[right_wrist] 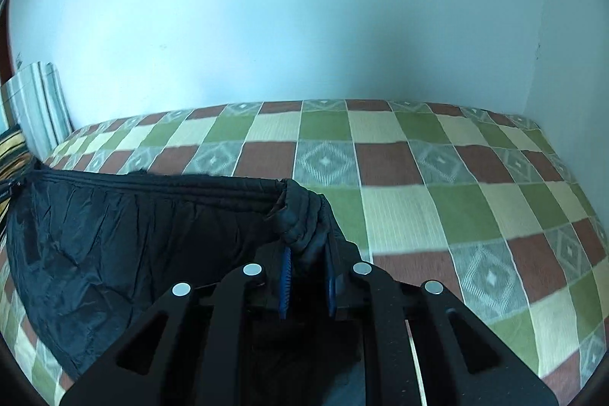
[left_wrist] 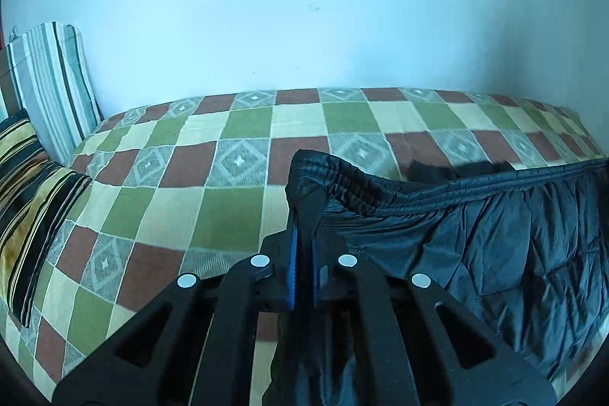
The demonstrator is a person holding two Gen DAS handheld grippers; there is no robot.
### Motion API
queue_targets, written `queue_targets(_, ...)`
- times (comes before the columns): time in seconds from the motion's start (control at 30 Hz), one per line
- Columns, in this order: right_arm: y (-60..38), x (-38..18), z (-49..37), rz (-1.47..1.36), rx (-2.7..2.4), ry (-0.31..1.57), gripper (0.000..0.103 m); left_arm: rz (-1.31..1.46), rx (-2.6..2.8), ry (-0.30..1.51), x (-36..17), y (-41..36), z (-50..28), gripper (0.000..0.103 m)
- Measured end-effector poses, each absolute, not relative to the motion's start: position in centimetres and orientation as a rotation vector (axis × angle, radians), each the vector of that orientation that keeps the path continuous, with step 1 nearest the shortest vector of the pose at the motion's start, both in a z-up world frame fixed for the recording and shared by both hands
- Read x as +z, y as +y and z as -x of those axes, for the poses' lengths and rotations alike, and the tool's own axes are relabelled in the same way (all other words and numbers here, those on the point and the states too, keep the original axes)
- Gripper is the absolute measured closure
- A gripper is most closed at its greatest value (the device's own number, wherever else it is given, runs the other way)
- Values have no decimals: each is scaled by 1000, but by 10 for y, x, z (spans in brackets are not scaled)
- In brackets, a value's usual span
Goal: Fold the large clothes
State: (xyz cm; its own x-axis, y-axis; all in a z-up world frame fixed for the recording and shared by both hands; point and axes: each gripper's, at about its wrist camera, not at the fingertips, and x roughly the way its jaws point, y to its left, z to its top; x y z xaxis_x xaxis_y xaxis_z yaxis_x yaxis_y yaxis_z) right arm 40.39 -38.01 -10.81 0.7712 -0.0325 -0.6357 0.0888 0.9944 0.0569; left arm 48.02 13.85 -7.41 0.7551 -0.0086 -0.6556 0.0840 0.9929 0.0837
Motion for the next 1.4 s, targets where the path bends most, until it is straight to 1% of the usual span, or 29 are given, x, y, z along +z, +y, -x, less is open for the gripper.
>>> queue_targets(0.17, -375, -131, -447, -73, -93, 747, 89, -122, 13, 764, -97, 129, -515, 97)
queue_targets(0.47, -374, -195, -481, -58, -111, 906, 88, -140, 62, 894, -168, 128, -544, 96)
queue_targets(0.67, -384, -228, -484, -132, -98, 947, 82, -117, 65, 919, -198, 130, -549, 93)
queue_targets(0.77, -385, -229, -486, -149, -99, 943, 80, -111, 73, 924, -204, 130, -550, 91)
queue_targets(0.87, -384, -222, -484, -140, -114, 935, 75, -114, 101, 907, -195, 130, -548, 82)
queue_targets(0.9, -384, -220, -483, -143, -121, 931, 71, -113, 113, 900, -191, 131, -546, 78)
queue_targets(0.93, -385, -216, -482, -144, -127, 926, 67, -104, 126, 890, -185, 134, -543, 70)
queue_targets(0.97, -385, -210, -479, -134, -142, 918, 65, -93, 135, 883, -180, 136, -539, 66)
queue_targets(1.03, -384, -199, -473, -111, -173, 901, 55, -54, 141, 863, -166, 144, -530, 55)
queue_targets(1.07, -382, -188, -467, -99, -199, 879, 53, -42, 152, 848, -159, 145, -525, 54)
queue_targets(1.1, -380, -179, -462, -102, -206, 861, 51, -31, 163, 826, -151, 146, -520, 49)
queue_targets(1.13, -377, -169, -458, -111, -201, 843, 50, -15, 167, 792, -137, 145, -511, 45)
queue_targets(1.17, -374, -162, -455, -118, -198, 829, 50, -7, 164, 777, -129, 142, -507, 43)
queue_targets(1.2, -366, -149, -449, -132, -189, 803, 48, 5, 143, 757, -118, 136, -499, 38)
queue_targets(1.23, -358, -139, -445, -144, -178, 782, 42, 9, 127, 747, -111, 129, -495, 34)
queue_targets(1.27, -349, -132, -442, -157, -170, 765, 39, 10, 103, 729, -102, 119, -489, 31)
queue_targets(1.3, -342, -127, -440, -168, -162, 752, 35, 11, 83, 714, -97, 110, -485, 24)
queue_targets(1.33, -330, -124, -438, -184, -148, 740, 33, 12, 48, 696, -92, 95, -479, 15)
queue_targets(1.4, -308, -126, -443, -207, -112, 755, 33, 12, -5, 694, -91, 72, -473, 11)
